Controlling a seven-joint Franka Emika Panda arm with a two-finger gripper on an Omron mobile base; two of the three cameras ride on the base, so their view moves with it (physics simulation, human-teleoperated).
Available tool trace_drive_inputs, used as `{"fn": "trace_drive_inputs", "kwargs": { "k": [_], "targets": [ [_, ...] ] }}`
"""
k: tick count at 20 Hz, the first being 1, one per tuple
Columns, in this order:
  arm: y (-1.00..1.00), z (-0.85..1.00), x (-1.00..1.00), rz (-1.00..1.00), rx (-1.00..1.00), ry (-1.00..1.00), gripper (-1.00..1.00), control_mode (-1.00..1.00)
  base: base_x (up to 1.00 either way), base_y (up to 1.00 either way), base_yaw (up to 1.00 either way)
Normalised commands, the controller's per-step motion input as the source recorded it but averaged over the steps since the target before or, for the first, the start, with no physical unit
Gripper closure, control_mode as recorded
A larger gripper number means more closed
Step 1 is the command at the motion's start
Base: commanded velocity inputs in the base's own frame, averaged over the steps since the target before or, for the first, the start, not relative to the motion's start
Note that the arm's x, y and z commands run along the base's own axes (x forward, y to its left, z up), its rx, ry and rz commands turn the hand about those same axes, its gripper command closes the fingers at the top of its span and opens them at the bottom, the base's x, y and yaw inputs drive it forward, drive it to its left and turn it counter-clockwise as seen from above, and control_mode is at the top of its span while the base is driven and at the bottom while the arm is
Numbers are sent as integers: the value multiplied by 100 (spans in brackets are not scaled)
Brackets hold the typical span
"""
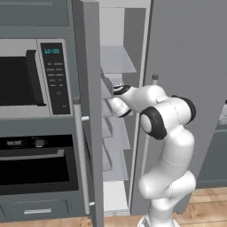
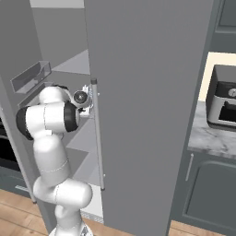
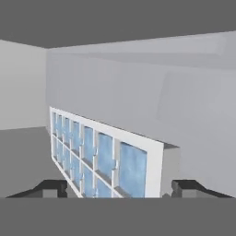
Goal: The ice cube tray has been filled with water. Take the tray and place it in the freezer to make ice. Close the freezer door after placing the tray.
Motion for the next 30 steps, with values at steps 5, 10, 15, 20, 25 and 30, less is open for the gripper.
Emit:
{"fn": "trace_drive_inputs", "kwargs": {
  "k": [5, 10, 15, 20, 25, 30],
  "targets": [
    [0, 0, -37, 0, 0, 0, -100, -100, 0, 0, 0],
    [-1, 32, -59, 0, 0, -3, -100, -100, 0, 0, 0],
    [-4, 50, -74, 0, 0, -3, -100, -100, 0, 0, 0],
    [-8, 58, -94, 0, 0, -2, -100, -100, 0, 0, 0],
    [-15, 63, -94, 0, -15, -1, -100, -100, 0, 0, 0],
    [-11, 83, -74, 0, -20, 7, -100, -100, 0, 0, 0]
  ]
}}
